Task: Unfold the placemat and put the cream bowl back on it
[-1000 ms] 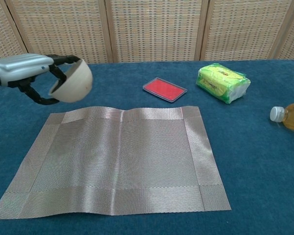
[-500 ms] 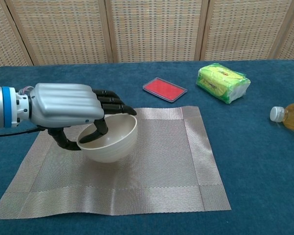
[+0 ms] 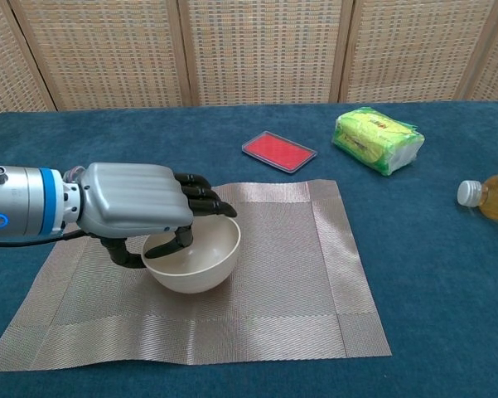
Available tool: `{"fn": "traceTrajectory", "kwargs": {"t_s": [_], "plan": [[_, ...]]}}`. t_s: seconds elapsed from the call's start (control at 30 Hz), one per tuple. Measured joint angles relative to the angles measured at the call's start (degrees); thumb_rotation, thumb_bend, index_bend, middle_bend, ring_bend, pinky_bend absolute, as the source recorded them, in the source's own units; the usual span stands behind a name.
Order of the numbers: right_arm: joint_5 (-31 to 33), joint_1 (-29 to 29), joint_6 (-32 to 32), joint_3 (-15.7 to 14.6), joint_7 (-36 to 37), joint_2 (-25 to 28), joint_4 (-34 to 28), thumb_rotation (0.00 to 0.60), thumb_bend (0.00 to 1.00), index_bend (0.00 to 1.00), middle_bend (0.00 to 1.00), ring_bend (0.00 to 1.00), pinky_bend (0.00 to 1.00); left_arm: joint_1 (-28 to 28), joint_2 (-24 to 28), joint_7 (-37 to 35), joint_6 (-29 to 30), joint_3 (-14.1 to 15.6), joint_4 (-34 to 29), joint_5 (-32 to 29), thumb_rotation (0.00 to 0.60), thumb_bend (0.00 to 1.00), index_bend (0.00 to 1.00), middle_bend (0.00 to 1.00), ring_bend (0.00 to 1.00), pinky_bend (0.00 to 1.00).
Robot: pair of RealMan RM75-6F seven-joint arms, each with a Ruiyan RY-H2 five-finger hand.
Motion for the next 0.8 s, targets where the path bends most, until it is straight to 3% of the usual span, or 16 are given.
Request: {"fn": "traceTrajectory", "kwargs": {"t_s": [0.4,0.43,0.57,0.67,0.8], "plan": [[-0.07,-0.11,0.13,0.03,0.48,0.31,-0.16,0.6,0.0,0.0,0.0,0.0,0.0,0.12,-2.54,10.91,1.97,-0.54,0.49,-7.42,0.6,0.39,0.55,0.0,0.0,0.0],[-0.09,-0.12,0.15,0.02,0.47,0.32,-0.18,0.6,0.0,0.0,0.0,0.0,0.0,0.19,-2.68,11.86,2.3,-0.54,0.47,-8.19,0.6,0.35,0.49,0.0,0.0,0.0],[-0.26,-0.21,0.36,-0.02,0.37,0.36,-0.3,0.6,0.0,0.0,0.0,0.0,0.0,0.36,-3.26,15.27,3.43,-0.5,0.18,-11.94,0.6,0.0,0.04,0.0,0.0,0.0],[-0.3,-0.32,0.5,-0.03,0.39,0.42,-0.41,0.6,0.0,0.0,0.0,0.0,0.0,0.51,-2.91,16.5,4.02,-0.66,-0.9,-13.27,0.6,0.0,0.0,0.0,0.0,0.0],[-0.41,-0.35,0.5,-0.09,0.53,0.51,-0.54,0.6,0.0,0.0,0.0,0.0,0.0,1.39,0.22,12.01,6.66,-1.2,-4.2,-11.53,0.6,0.0,0.0,0.0,0.0,0.0]]}}
